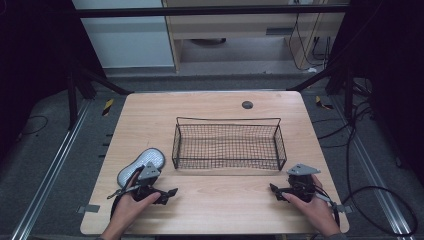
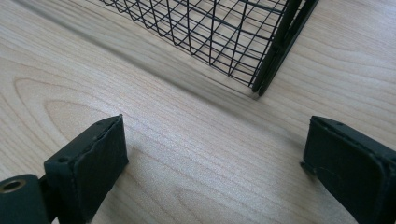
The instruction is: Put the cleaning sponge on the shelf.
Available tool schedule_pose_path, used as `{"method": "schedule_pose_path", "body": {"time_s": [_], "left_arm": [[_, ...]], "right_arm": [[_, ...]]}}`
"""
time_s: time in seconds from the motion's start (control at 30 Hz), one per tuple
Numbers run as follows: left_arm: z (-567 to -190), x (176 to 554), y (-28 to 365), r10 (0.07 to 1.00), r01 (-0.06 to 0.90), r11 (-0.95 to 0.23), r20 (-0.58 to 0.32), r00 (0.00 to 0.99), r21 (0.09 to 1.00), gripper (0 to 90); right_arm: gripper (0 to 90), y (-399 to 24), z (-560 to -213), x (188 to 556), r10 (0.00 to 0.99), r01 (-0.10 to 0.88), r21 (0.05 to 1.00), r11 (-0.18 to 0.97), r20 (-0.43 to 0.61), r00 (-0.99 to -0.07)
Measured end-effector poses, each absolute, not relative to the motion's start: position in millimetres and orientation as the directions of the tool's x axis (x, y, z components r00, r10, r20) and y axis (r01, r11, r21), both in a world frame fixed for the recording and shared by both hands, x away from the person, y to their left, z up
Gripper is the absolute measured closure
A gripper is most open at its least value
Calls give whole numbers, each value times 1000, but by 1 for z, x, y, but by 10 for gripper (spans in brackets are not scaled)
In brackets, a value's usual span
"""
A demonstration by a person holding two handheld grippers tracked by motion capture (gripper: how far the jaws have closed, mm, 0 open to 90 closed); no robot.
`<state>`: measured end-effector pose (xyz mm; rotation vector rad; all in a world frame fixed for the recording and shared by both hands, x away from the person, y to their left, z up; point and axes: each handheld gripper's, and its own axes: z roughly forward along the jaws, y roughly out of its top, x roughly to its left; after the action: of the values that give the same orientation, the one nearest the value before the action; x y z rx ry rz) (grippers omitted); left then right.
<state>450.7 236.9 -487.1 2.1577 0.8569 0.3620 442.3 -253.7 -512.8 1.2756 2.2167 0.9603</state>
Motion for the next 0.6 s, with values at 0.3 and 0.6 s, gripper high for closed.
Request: {"method": "schedule_pose_path", "body": {"time_s": [0.3, 0.6], "left_arm": [[-464, 461, 251, 709, 478, -503, 27, 705, 720, 46], [-455, 486, 262, 730, 543, -547, 46, 682, 637, 45]], "right_arm": [[63, -253, -513, 441, 871, 587, 733, 342, -13, -491], [63, -253, -513, 441, 871, 587, 733, 342, -13, -491]]}}
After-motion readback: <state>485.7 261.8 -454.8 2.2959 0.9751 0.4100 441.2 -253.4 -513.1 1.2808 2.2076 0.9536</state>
